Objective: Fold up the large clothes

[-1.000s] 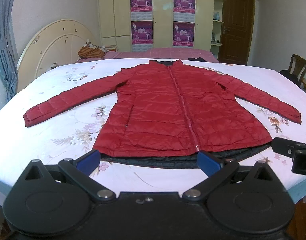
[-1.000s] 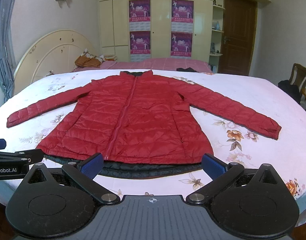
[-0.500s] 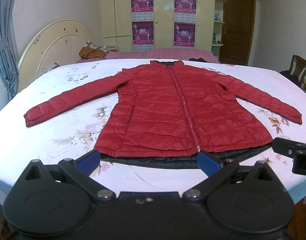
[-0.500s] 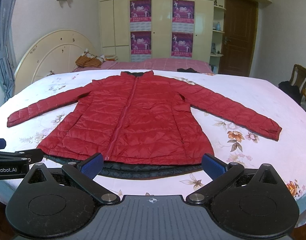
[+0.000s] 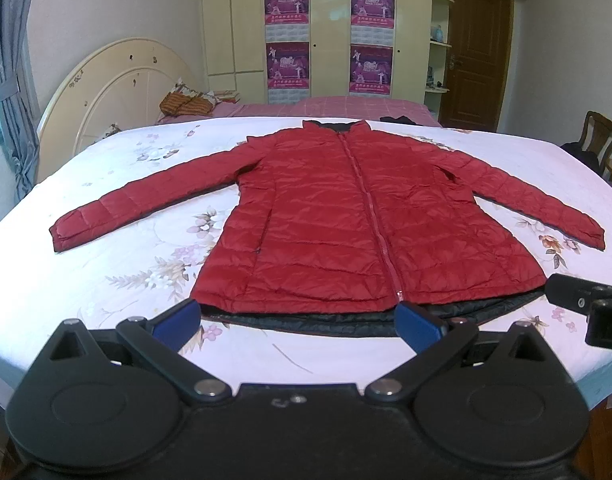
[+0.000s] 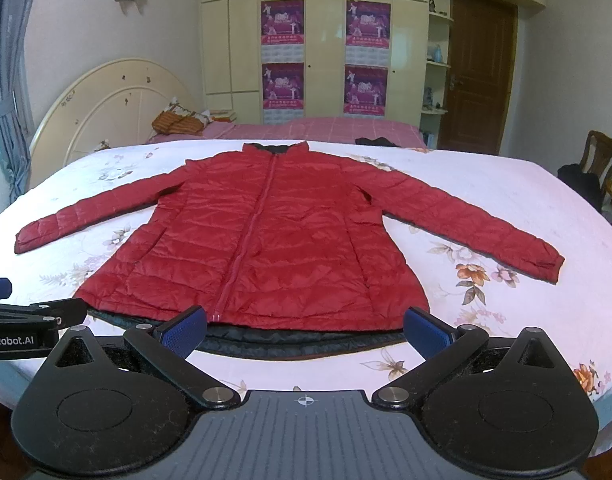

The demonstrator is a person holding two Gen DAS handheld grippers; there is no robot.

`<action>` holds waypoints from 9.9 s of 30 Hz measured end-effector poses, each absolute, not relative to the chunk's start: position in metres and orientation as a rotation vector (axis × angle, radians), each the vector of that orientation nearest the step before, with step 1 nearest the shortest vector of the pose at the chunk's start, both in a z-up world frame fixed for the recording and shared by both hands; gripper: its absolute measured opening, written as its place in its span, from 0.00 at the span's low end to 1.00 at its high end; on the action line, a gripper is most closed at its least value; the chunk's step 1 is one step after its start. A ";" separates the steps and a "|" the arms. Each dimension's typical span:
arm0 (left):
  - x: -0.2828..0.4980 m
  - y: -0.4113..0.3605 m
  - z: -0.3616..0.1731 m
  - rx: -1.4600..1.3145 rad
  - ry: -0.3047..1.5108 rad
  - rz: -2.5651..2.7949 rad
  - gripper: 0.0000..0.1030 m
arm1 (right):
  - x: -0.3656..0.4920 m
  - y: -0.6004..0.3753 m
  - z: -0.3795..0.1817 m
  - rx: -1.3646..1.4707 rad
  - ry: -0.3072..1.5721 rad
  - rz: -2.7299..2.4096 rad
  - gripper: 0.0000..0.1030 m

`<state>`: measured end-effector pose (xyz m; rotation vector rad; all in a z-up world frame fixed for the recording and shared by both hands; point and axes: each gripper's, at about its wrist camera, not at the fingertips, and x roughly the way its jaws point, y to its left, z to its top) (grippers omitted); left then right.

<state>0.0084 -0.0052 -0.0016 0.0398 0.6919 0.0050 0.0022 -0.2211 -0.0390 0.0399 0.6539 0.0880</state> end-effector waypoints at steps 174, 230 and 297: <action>0.435 0.061 -0.098 -0.010 0.708 0.007 0.67 | 0.374 -0.290 -0.103 0.254 0.723 0.011 0.00; 0.395 0.102 -0.123 -0.113 0.810 0.110 0.61 | 0.347 -0.251 -0.106 0.105 0.817 -0.040 0.00; 0.430 -0.161 -0.128 0.391 0.727 -0.442 0.90 | 0.317 -0.336 -0.083 0.466 0.783 -0.224 0.79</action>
